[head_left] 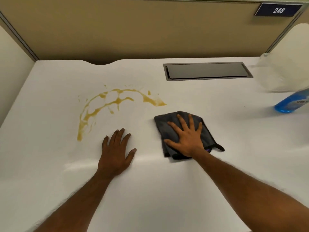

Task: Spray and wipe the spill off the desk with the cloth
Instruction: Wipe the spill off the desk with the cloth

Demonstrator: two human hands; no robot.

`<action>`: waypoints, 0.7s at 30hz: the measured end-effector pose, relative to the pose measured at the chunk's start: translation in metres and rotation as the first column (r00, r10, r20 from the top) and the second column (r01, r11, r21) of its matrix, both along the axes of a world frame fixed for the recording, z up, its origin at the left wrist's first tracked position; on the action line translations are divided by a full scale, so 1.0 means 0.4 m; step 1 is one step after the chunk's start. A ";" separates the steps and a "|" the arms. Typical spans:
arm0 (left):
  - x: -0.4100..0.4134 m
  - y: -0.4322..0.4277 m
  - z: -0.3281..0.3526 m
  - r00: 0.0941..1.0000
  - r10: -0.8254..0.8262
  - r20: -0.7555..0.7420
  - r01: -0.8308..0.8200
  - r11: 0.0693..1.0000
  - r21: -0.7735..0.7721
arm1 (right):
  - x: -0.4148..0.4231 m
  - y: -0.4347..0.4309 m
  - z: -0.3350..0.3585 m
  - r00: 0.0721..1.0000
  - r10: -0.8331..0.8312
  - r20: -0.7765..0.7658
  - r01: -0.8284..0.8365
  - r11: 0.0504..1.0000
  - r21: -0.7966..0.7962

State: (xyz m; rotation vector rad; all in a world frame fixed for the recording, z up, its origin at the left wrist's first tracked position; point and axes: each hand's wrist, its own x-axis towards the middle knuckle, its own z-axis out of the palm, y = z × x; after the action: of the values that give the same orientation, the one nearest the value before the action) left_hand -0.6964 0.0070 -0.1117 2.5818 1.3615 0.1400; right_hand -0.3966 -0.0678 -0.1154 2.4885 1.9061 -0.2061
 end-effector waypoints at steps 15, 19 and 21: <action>0.018 0.108 -0.014 0.998 0.008 0.063 -0.013 0.998 0.068 | -0.100 0.552 0.006 0.999 -0.025 -0.037 0.024 0.999 -0.039; 0.010 0.114 -0.006 0.998 -0.027 0.061 0.026 1.000 0.015 | -0.099 0.455 -0.013 0.994 0.105 -0.012 -0.105 0.994 0.000; 0.006 0.104 -0.011 0.997 -0.053 0.059 0.053 0.999 0.009 | -0.076 0.420 -0.016 0.997 0.075 -0.007 -0.075 0.997 0.025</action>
State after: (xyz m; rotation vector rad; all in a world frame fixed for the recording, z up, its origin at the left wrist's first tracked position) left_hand -0.6941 0.0486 -0.1163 2.5952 1.2731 0.2120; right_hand -0.4272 0.1000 -0.1218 2.4288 2.0133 -0.1930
